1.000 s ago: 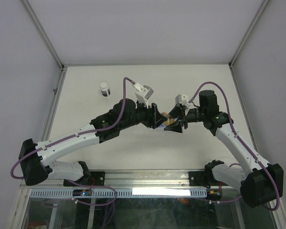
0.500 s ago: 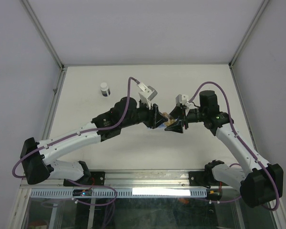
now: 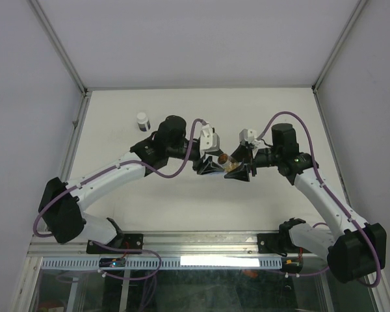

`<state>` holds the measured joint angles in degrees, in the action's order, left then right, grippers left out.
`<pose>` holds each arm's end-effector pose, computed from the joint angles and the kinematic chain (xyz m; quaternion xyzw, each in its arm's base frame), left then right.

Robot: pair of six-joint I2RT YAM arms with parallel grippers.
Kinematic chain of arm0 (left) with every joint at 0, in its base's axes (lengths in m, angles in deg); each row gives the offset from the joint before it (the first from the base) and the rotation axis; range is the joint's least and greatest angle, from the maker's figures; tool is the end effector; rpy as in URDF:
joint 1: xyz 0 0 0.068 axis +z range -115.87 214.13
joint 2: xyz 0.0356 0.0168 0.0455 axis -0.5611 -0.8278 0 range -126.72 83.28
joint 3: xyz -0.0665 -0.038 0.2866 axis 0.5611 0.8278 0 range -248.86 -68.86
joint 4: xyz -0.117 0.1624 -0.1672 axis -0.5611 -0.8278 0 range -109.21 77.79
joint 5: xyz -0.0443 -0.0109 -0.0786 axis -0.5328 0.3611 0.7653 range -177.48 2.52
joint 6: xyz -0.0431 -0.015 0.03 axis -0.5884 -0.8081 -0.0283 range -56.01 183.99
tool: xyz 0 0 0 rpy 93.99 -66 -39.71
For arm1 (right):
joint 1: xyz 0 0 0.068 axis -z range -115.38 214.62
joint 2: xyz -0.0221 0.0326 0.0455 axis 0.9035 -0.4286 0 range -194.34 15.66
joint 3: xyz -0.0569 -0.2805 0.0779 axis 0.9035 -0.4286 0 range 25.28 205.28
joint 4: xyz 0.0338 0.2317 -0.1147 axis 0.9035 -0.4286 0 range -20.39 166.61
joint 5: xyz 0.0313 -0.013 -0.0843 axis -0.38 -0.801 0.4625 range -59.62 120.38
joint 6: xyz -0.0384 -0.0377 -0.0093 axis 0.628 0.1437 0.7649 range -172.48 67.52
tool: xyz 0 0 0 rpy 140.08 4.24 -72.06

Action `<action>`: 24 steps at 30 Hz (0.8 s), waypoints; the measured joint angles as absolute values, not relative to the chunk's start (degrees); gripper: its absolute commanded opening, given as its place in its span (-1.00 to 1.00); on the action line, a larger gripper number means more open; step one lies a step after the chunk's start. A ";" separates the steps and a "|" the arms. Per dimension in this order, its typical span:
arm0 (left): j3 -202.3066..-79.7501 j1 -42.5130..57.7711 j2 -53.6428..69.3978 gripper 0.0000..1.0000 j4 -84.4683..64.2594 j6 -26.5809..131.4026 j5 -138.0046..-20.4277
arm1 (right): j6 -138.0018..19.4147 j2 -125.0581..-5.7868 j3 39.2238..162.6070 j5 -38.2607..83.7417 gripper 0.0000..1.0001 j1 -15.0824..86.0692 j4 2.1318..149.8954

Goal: Sort the pills into containers

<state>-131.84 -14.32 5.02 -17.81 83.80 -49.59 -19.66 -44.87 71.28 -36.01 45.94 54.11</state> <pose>0.1881 -0.2461 0.3528 0.5895 0.5415 -0.3917 0.4537 0.1790 0.0960 0.3081 -0.5453 0.5685 0.4404 0.4306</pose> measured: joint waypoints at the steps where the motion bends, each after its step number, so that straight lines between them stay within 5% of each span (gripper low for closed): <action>1: -132.76 -13.64 3.39 0.19 -19.37 86.03 -47.36 | -19.79 -44.83 71.28 -36.18 -1.00 45.94 54.83; 8: -134.97 -12.57 -4.61 0.78 -26.16 91.10 -43.84 | -20.08 -44.77 71.28 -36.53 -1.00 45.94 56.49; 13: -130.27 -12.28 1.42 0.97 -21.29 90.10 -45.15 | -20.10 -44.77 71.28 -36.60 -1.00 45.94 56.73; 24: -107.88 -12.26 21.94 0.98 3.43 64.42 -54.16 | -20.10 -44.77 71.28 -36.75 -1.00 45.94 57.06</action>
